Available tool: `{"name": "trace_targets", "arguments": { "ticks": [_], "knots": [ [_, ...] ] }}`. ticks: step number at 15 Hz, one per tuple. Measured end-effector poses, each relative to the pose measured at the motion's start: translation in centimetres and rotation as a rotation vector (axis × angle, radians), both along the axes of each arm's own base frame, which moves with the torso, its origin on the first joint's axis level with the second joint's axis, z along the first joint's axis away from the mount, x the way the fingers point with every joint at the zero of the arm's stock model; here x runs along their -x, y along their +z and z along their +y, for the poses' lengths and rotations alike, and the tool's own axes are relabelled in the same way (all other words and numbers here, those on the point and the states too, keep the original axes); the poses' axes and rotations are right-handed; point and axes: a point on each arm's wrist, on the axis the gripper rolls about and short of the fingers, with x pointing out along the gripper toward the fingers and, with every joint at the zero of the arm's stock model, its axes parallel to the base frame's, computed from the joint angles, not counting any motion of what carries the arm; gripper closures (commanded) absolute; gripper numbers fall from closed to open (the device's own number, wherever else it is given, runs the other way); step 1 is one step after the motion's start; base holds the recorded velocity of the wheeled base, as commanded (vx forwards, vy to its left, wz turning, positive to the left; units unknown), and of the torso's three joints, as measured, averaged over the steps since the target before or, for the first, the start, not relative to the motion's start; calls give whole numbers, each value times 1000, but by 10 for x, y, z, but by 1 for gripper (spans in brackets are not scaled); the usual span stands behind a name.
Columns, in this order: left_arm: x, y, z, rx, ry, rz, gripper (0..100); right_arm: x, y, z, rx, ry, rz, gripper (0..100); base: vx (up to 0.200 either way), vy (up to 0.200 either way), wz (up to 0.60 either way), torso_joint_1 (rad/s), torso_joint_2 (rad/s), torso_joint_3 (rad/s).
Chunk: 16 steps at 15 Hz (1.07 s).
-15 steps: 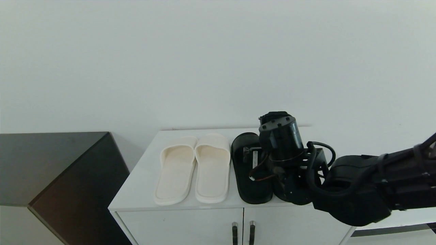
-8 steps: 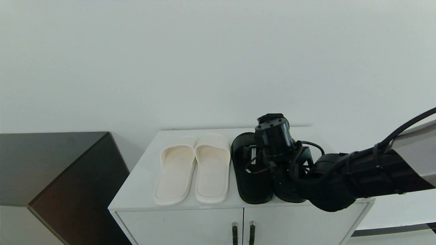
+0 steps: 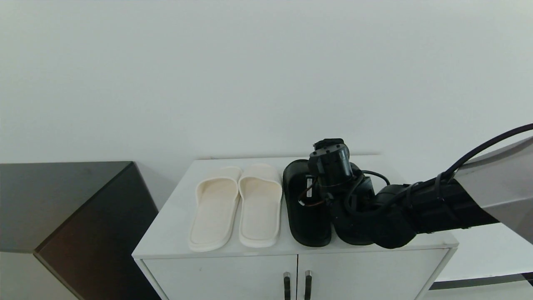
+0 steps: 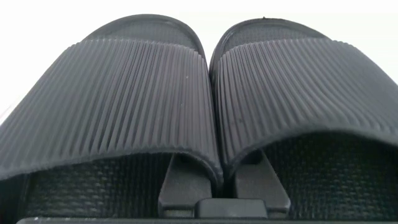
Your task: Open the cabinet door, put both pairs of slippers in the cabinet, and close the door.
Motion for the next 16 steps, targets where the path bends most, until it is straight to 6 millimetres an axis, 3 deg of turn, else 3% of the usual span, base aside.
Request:
{"name": "trace_targets", "arguments": {
  "ticks": [3,6,10,14,16],
  "knots": [
    [0,0,0,1,0,0,100,2,2,-3,31,-7,-2,100,0,0,0,0,0,0],
    [0,0,0,11,0,0,100,18,15,-18,80,21,-7,100,0,0,0,0,0,0],
    [0,0,0,13,4,0,100,72,34,-48,64,243,28,100,0,0,0,0,0,0],
    [0,0,0,11,4,0,100,132,56,-87,-32,578,45,100,0,0,0,0,0,0],
    [0,0,0,13,3,0,100,146,57,-98,-24,618,41,100,0,0,0,0,0,0]
  ]
}}
